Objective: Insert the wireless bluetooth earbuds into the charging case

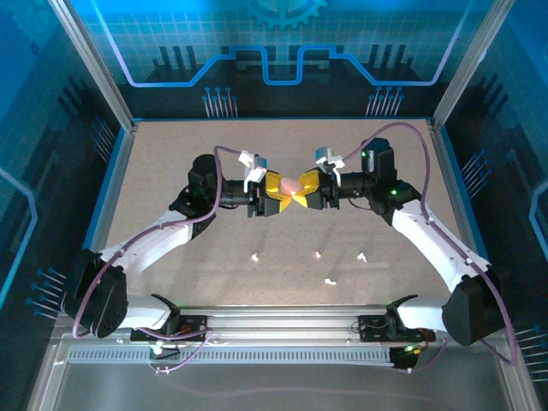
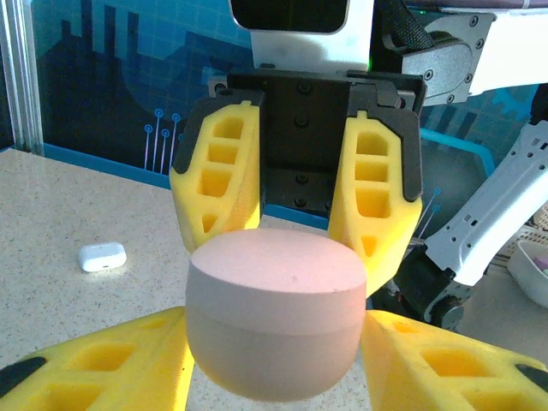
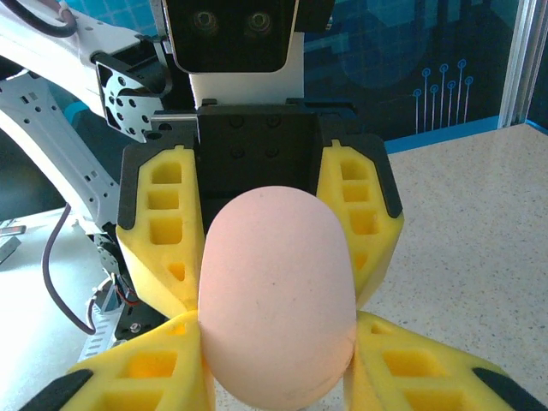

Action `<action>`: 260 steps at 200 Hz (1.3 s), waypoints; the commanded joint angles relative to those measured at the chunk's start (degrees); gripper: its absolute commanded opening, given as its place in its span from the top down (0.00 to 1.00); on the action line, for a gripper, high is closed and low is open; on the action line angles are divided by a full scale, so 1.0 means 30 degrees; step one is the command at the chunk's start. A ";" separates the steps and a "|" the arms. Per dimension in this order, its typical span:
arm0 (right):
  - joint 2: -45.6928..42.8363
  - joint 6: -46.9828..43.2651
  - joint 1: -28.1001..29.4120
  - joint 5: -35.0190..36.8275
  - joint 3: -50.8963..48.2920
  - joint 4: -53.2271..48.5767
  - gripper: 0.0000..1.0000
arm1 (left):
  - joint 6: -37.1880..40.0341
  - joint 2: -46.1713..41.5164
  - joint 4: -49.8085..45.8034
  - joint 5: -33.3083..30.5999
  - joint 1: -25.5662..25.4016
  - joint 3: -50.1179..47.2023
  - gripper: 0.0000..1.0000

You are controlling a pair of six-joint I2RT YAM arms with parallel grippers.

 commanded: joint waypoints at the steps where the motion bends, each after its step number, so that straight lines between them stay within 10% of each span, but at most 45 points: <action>1: -0.0012 -0.0224 0.0095 -0.0388 0.0607 0.0032 0.63 | 0.0252 -0.0275 0.0059 0.0564 0.0001 0.0539 0.46; 195: -0.0095 -0.1549 0.0552 -0.0279 0.1046 -0.1331 0.63 | -0.0637 -0.0190 0.0666 0.0735 -0.0164 0.0702 0.61; 260: -0.0012 -0.1926 0.0619 -0.0305 0.1087 -0.1601 0.63 | -0.1169 -0.0197 0.1378 0.0873 -0.0147 0.0482 0.52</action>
